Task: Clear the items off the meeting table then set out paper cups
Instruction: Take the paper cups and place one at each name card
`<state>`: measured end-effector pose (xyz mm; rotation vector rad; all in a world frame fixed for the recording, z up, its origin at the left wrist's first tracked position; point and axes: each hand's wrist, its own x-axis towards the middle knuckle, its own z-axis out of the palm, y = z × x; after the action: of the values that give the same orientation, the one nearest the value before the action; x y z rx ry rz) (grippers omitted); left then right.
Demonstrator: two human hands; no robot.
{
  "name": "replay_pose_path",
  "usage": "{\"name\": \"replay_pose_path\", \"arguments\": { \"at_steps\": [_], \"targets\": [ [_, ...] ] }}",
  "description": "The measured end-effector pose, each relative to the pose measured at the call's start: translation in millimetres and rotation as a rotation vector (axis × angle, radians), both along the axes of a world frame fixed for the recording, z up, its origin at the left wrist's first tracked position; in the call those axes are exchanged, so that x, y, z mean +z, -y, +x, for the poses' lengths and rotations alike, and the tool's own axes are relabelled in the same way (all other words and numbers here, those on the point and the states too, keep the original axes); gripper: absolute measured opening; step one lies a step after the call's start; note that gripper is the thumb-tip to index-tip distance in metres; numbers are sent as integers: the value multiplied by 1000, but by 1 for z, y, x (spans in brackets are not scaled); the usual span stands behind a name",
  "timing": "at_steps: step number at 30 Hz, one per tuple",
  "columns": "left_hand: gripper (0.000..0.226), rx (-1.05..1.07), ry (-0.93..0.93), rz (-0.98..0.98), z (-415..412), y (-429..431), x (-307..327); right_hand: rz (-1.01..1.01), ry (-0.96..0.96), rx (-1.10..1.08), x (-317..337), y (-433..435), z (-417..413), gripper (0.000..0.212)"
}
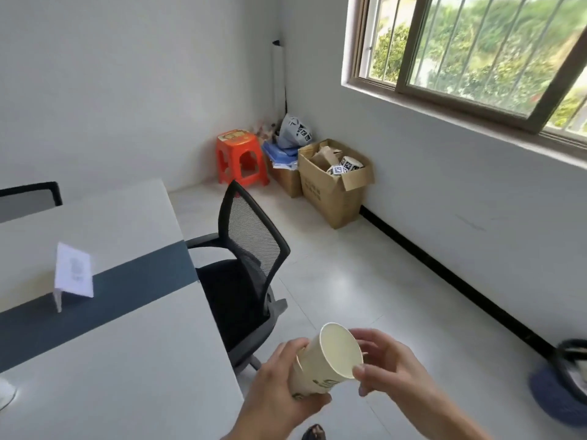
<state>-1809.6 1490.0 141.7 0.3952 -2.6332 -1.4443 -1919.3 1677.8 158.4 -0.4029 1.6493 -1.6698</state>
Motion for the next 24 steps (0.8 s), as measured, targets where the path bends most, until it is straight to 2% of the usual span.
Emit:
{"name": "replay_pose_path", "arguments": {
  "at_steps": [3,11,15,18,20,24],
  "targets": [
    [61,-61,-6,-11,-61,-1,-1,61,-148,-59,-2,-2,-45,65],
    [63,-261,1,-53,-234,10,30,106,-386,-192,34,-6,-187,75],
    [63,-313,1,-65,-300,12,33,93,-402,-255,27,-8,-244,69],
    [62,-300,9,-62,-353,16,27,21,-288,-327,15,-9,-302,65],
    [62,-265,13,-73,-390,22,20,-54,-194,-386,8,-10,-349,69],
    [64,-126,17,-81,-468,37,13,-129,-182,-468,3,-8,-458,60]
  ]
}}
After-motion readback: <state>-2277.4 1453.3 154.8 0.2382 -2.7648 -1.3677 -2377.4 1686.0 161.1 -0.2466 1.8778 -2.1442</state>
